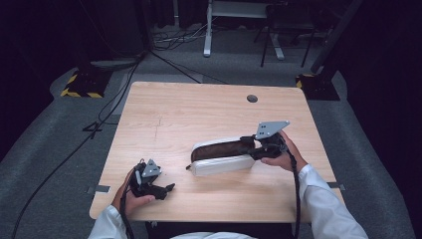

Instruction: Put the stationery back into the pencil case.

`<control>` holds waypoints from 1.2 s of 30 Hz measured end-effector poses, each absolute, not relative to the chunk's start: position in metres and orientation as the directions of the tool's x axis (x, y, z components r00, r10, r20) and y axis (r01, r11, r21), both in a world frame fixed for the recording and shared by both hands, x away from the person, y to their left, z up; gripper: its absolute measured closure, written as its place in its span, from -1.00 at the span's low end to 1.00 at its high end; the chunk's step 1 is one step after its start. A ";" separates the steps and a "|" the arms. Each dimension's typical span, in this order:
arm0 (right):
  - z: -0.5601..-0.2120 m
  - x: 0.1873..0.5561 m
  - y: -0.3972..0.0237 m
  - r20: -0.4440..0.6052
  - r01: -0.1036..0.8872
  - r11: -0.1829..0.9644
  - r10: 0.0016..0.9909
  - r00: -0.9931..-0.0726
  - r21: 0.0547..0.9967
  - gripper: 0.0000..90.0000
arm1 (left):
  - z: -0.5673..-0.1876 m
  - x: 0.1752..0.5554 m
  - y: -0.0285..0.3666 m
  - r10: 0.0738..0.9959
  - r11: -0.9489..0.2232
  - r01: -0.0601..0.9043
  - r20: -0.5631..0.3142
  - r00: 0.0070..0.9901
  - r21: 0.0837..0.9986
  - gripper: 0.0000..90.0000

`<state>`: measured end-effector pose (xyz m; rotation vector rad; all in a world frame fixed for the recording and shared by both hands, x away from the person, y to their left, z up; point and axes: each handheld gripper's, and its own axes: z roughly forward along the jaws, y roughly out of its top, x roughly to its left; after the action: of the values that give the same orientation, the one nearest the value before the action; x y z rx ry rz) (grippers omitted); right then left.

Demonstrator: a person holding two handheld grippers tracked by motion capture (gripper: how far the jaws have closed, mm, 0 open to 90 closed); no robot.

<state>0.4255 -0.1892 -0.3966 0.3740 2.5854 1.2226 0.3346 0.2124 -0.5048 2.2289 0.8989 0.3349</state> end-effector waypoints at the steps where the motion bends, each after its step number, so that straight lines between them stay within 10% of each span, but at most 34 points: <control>1: -0.395 0.425 -0.192 -0.119 0.125 0.610 0.343 -0.932 0.782 0.15 | -0.505 0.335 0.212 0.688 -0.514 0.508 -0.021 0.725 0.691 -0.66; 36: -0.392 0.387 -0.267 -0.208 0.247 0.606 0.581 -0.787 0.756 -0.38 | -0.505 0.335 0.212 0.688 -0.515 0.507 -0.020 0.725 0.691 -0.66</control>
<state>0.3868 -0.2674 -0.3920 0.6588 2.3971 1.0332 0.3346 0.2124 -0.5047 2.2299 0.8996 0.3357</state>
